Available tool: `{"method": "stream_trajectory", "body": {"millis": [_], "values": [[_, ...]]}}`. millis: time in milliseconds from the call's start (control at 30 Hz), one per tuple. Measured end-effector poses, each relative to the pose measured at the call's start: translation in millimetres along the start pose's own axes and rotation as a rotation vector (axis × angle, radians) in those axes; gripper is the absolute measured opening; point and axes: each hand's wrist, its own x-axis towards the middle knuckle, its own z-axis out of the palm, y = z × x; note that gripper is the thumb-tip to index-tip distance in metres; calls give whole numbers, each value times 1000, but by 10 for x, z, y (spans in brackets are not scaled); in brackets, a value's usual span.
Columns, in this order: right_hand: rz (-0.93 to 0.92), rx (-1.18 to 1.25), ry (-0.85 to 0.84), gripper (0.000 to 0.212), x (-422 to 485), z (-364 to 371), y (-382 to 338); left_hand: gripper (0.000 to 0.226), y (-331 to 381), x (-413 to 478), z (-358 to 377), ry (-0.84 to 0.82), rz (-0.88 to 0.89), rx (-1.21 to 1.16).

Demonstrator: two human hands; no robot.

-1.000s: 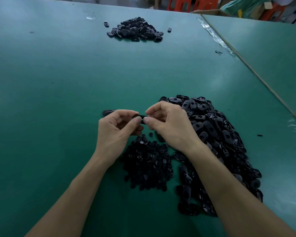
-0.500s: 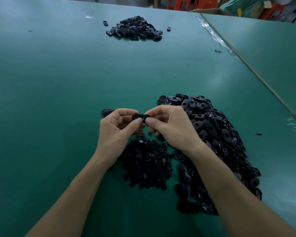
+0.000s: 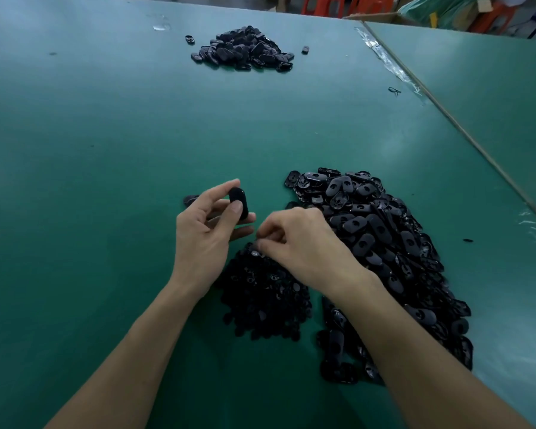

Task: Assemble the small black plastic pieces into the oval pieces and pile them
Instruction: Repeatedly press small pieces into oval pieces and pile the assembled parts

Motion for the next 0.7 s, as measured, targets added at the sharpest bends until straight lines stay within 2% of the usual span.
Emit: {"method": "stream_trajectory", "body": {"millis": [67, 133, 467, 700], "values": [[-43, -177, -109, 24, -21, 9, -28, 34, -5, 1, 6, 7, -1, -3], [-57, -234, -168, 25, -33, 33, -45, 36, -3, 5, 1, 2, -1, 2], [-13, -121, -199, 6, -4, 78, -57, 15, -19, 15, -42, 24, 6, 54], [-3, 6, -142, 6, -14, 63, 6, 17, -26, 21, -30, 56, 19, 57]]}}
